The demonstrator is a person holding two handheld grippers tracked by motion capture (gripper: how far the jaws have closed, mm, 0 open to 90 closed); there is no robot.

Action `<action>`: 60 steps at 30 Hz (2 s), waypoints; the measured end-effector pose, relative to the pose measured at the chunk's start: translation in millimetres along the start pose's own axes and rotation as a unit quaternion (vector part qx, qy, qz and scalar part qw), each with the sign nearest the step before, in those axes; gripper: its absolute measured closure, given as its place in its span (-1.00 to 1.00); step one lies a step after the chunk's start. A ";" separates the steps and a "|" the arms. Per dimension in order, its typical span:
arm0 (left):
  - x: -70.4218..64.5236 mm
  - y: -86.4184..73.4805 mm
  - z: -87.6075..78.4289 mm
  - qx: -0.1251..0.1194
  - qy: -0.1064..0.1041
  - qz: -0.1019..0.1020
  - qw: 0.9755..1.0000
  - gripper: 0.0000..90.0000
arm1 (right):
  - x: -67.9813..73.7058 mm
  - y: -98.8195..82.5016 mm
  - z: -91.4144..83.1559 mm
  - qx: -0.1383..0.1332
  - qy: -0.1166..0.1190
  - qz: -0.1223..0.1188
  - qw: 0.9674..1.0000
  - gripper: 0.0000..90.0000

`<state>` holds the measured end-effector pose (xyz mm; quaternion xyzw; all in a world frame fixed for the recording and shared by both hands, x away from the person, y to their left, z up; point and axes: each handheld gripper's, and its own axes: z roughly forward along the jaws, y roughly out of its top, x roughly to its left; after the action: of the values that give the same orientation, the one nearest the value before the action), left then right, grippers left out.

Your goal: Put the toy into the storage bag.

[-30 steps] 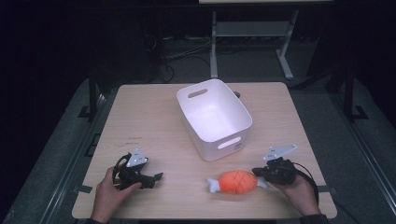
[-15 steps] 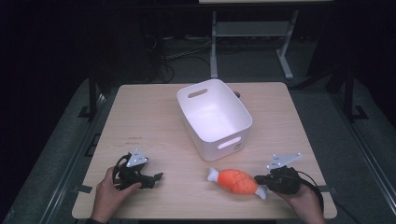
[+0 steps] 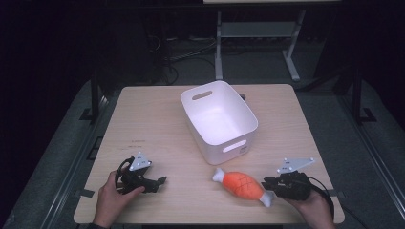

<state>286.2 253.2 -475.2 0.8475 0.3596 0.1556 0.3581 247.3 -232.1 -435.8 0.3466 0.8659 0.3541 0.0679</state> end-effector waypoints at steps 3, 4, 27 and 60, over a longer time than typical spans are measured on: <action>0.0 0.0 0.0 0.000 0.000 0.000 1.000 -0.72 | -5.3 2.1 -2.6 -0.006 0.001 0.010 1.000 0.32; 0.0 0.0 0.0 0.000 0.000 0.000 1.000 -0.72 | -6.1 2.8 -2.8 -0.008 0.001 0.011 1.000 0.20; -0.3 0.0 0.2 -0.002 0.000 -0.002 1.000 -0.72 | 3.3 44.5 10.0 0.012 0.048 -0.049 0.998 -1.00; -0.2 0.0 0.0 0.000 0.000 -0.001 1.000 -0.72 | 24.2 65.6 49.0 0.057 0.092 -0.107 0.988 -1.00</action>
<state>286.1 253.1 -475.2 0.8471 0.3602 0.1556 0.3582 283.1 -155.3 -425.7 0.2212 0.9195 0.3248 0.0059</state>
